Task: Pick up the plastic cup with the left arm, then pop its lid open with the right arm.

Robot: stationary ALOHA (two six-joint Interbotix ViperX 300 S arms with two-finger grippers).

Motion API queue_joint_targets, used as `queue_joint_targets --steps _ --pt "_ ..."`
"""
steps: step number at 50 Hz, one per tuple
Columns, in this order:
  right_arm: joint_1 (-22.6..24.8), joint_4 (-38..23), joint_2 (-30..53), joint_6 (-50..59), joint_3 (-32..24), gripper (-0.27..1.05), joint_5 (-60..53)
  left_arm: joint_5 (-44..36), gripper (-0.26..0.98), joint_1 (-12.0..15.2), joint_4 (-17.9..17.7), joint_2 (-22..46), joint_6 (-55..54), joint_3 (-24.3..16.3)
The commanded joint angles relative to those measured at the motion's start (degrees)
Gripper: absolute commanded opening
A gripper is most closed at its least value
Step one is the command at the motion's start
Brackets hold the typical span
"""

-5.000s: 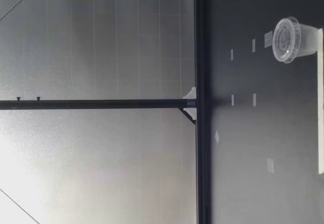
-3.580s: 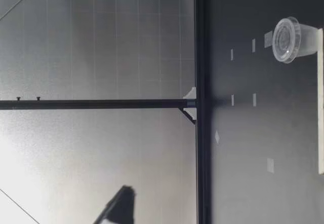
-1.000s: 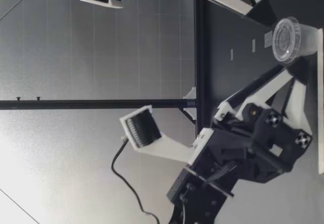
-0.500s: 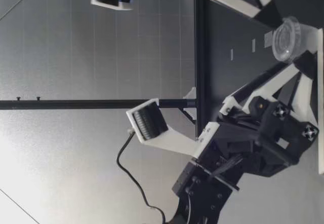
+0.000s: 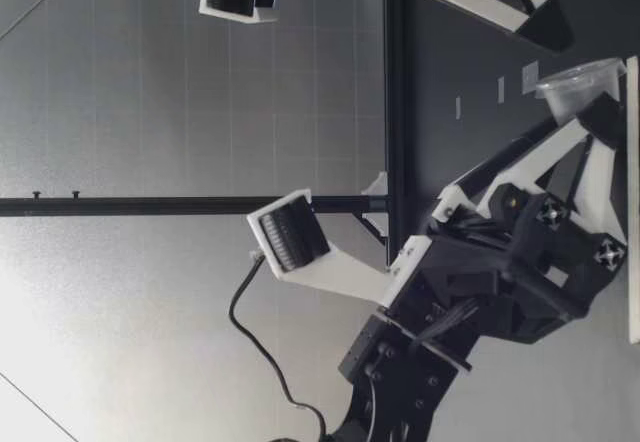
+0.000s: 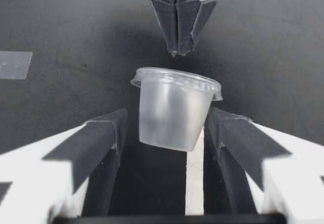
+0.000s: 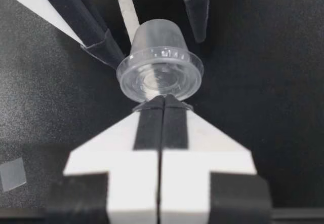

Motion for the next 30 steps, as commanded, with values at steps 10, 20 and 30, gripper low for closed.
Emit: queue_joint_targets --steps 10,20,30 --pt "-0.44 -0.09 -0.53 -0.09 -0.62 -0.03 -0.53 -0.18 0.62 0.18 0.09 -1.14 -0.09 -0.44" --pt "-0.44 0.0 -0.62 -0.09 -0.62 -0.03 -0.53 -0.18 0.6 0.18 0.09 -0.97 0.0 -0.53" --pt "-0.44 -0.09 -0.88 -0.09 -0.62 -0.03 -0.53 -0.18 0.53 -0.35 0.18 -0.88 0.09 -0.35"
